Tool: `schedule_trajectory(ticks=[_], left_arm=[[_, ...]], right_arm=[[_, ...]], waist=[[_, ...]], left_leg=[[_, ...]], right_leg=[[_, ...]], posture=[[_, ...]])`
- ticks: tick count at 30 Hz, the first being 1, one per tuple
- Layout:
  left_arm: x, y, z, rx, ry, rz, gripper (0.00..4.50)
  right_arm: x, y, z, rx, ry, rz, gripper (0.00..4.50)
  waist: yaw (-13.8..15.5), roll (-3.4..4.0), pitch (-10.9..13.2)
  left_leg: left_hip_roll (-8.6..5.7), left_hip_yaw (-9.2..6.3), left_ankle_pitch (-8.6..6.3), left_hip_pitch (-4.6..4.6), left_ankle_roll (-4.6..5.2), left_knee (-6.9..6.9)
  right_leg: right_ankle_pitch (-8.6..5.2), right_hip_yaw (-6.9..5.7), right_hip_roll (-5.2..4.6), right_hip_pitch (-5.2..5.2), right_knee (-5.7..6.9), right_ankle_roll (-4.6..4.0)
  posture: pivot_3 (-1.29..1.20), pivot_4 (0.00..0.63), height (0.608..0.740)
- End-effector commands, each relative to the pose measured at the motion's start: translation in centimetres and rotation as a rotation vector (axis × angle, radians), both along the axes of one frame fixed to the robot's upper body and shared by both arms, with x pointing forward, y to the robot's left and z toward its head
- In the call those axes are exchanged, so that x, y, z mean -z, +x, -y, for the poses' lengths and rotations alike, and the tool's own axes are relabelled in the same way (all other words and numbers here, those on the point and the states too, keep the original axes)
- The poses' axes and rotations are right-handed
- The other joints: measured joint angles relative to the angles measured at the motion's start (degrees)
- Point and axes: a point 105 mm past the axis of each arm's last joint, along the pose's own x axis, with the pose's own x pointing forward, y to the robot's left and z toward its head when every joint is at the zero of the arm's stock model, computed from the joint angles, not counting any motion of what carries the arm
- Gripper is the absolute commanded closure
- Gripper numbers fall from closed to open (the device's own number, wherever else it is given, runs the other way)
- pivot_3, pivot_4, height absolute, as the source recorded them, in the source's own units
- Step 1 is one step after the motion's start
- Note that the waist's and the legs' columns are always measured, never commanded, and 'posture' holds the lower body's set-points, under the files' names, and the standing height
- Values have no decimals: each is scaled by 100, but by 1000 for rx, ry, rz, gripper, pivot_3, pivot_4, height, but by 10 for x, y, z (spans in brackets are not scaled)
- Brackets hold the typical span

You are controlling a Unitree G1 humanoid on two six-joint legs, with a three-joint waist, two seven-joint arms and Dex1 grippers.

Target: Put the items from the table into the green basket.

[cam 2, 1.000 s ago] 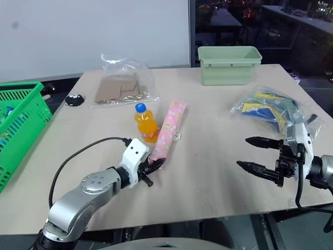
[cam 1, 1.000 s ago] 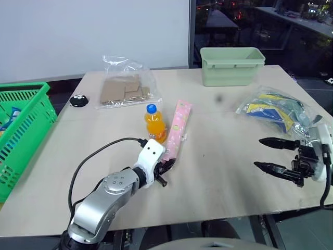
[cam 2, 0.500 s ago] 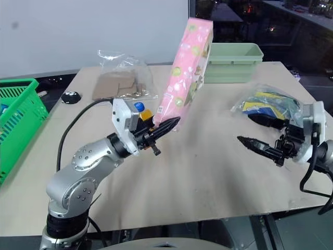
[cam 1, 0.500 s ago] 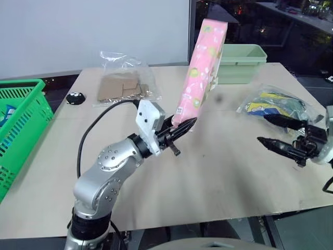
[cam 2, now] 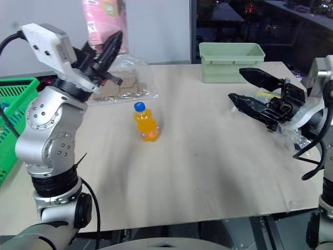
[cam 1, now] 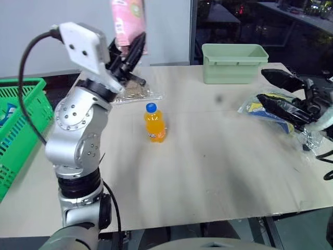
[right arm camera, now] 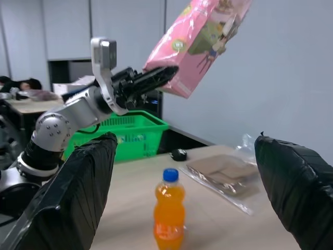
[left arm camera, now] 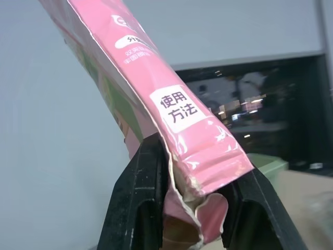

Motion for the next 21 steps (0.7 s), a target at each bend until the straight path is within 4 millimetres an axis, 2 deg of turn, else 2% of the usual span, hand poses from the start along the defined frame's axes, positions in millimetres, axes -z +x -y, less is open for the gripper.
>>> schedule_trajectory(ticks=[1, 4, 9, 12, 17, 21], left_arm=[[-15, -13, -43, -200, 3, 93, 3489], [-9, -13, -85, -401, 25, 52, 3489], [20, -17, -124, -520, 105, -78, 3489], [36, -17, -154, -608, 190, -159, 3489], [41, -20, -211, -777, 254, -217, 3489], [52, -18, -245, -827, 312, -280, 3489]], right_arm=[[-7, 3, -4, -33, 0, 35, 0], [-5, 8, -11, -75, -14, 31, 0], [2, 18, -23, -115, -42, 26, 0], [6, 23, -31, -138, -49, 26, 0], [8, 25, -43, -168, -64, 46, 0], [8, 25, -49, -169, -63, 57, 0]], waist=[[61, -3, 2], [154, -5, 3], [321, -5, 3], [453, -7, 2], [609, -16, 4], [690, -15, 4]], left_leg=[[0, 0, 0, -2, 1, 0], [2, -4, 0, -1, 1, -1], [2, -1, 0, 3, 1, 1], [3, 0, 0, 2, 1, 2], [7, -5, 0, -3, 0, 0], [6, 4, -1, -4, -1, -12]], right_leg=[[4, -1, 0, -3, 1, -6], [4, -6, 2, -5, 5, -7], [4, -8, 0, -4, 7, -7], [4, -8, -1, -5, 7, -9], [1, -21, -1, -11, 6, -17], [1, -22, -13, -17, 3, -19]], posture=[[68, 0, 740], [100, 0, 740], [145, 0, 740], [160, 0, 740], [161, 0, 740], [163, 0, 740]])
